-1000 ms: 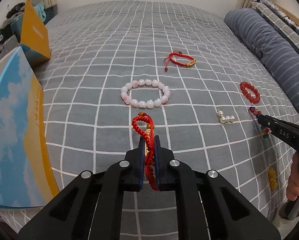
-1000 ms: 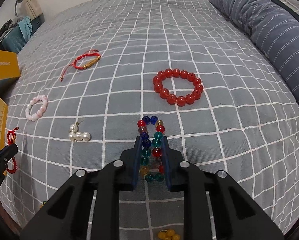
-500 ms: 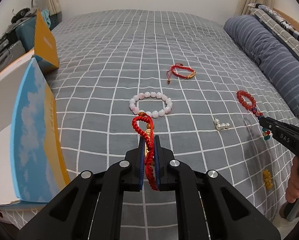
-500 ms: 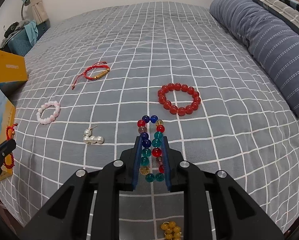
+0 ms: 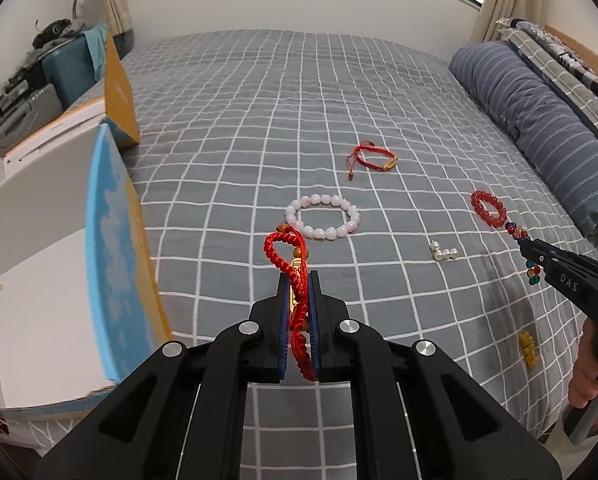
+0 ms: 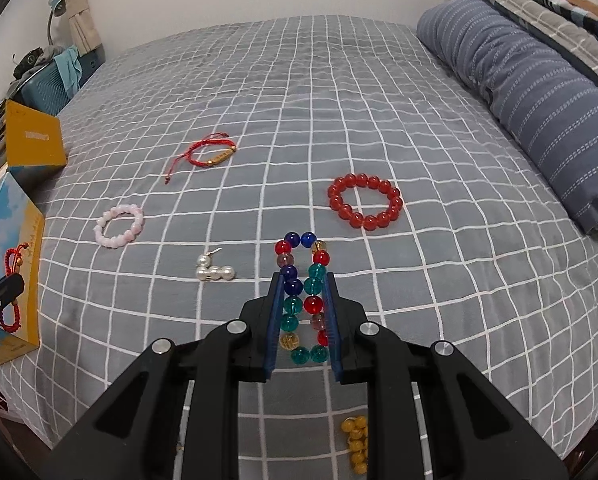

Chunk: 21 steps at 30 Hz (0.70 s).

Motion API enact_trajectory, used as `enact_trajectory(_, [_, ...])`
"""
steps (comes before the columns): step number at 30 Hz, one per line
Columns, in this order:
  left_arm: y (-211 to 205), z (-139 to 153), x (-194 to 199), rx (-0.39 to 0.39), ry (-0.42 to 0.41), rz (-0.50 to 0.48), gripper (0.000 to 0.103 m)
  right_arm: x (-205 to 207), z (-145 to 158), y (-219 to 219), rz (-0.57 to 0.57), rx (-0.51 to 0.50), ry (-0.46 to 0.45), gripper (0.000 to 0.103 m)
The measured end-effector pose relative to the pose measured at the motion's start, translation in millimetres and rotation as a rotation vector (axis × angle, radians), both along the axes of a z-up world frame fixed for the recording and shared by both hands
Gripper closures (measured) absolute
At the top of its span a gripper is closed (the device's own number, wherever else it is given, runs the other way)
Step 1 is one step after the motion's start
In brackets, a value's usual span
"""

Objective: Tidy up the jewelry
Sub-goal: 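Carry both held bracelets over the open white cardboard box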

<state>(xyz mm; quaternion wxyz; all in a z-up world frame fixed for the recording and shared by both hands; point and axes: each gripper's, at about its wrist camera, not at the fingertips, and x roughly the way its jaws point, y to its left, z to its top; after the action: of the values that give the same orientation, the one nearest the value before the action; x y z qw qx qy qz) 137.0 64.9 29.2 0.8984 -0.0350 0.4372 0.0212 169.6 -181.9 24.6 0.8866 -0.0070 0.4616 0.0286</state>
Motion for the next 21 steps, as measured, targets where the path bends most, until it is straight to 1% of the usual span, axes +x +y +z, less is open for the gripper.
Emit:
enact_trajectory(2, [6, 6, -2, -0.001, -0.009, 0.007, 0.095, -2, 5, 4, 0.001, -0.001, -0.008, 0.084])
enact_trajectory(6, [17, 21, -3, 0.001, -0.012, -0.007, 0.095, -4, 16, 12, 0.004, 0.036, -0.008, 0.084])
enact_trajectory(9, [28, 38, -8, 0.024, -0.037, -0.008, 0.095, -4, 27, 25, 0.01, 0.026, -0.022, 0.084])
enact_trajectory(12, [45, 55, -13, 0.016, -0.052, 0.004, 0.095, -6, 41, 43, 0.028, 0.029, -0.037, 0.084])
enact_trajectory(16, [73, 73, -22, 0.003, -0.066, 0.037, 0.095, -9, 61, 74, 0.057, 0.026, -0.067, 0.084])
enact_trajectory(21, [115, 80, -39, -0.005, -0.058, 0.092, 0.095, -15, 78, 126, 0.123, 0.032, -0.097, 0.084])
